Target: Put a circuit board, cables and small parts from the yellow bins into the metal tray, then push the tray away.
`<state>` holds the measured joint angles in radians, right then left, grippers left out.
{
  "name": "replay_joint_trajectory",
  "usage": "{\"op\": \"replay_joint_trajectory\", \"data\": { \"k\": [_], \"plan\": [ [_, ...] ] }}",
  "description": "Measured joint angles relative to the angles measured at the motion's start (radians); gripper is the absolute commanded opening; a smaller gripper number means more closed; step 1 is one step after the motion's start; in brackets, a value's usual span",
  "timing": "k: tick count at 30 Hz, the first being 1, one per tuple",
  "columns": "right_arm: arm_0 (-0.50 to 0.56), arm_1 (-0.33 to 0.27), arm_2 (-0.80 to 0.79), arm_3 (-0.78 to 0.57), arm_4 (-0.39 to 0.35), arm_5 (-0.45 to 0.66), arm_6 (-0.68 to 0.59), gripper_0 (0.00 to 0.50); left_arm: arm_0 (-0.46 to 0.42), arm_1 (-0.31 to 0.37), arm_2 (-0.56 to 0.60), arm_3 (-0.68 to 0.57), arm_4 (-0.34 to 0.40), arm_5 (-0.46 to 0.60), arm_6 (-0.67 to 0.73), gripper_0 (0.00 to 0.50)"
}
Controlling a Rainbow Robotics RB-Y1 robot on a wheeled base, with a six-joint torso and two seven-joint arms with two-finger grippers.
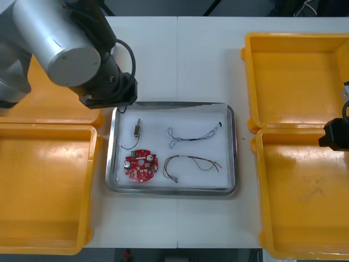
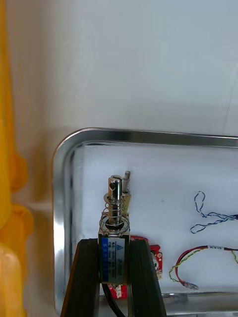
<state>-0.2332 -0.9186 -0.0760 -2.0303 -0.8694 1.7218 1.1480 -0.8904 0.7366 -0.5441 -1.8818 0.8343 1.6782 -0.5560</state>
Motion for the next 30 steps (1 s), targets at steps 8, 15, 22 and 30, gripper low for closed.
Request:
{"op": "replay_joint_trajectory", "data": {
  "k": [8,15,22,30],
  "plan": [
    [0.0,0.0,0.0,0.0,0.0,0.0,0.0,0.5,0.002,-0.086,-0.114,0.022,-0.13,0.0,0.003,0.001],
    [0.0,0.0,0.0,0.0,0.0,0.0,0.0,0.5,0.002,-0.151,-0.194,0.107,-0.194,-0.003,0.004,0.001],
    [0.0,0.0,0.0,0.0,0.0,0.0,0.0,0.5,0.002,-0.192,-0.252,0.184,-0.217,-0.07,0.004,0.0],
    [0.0,0.0,0.0,0.0,0.0,0.0,0.0,0.5,0.002,-0.222,-0.311,0.255,-0.247,-0.146,0.008,0.0]
  ]
}}
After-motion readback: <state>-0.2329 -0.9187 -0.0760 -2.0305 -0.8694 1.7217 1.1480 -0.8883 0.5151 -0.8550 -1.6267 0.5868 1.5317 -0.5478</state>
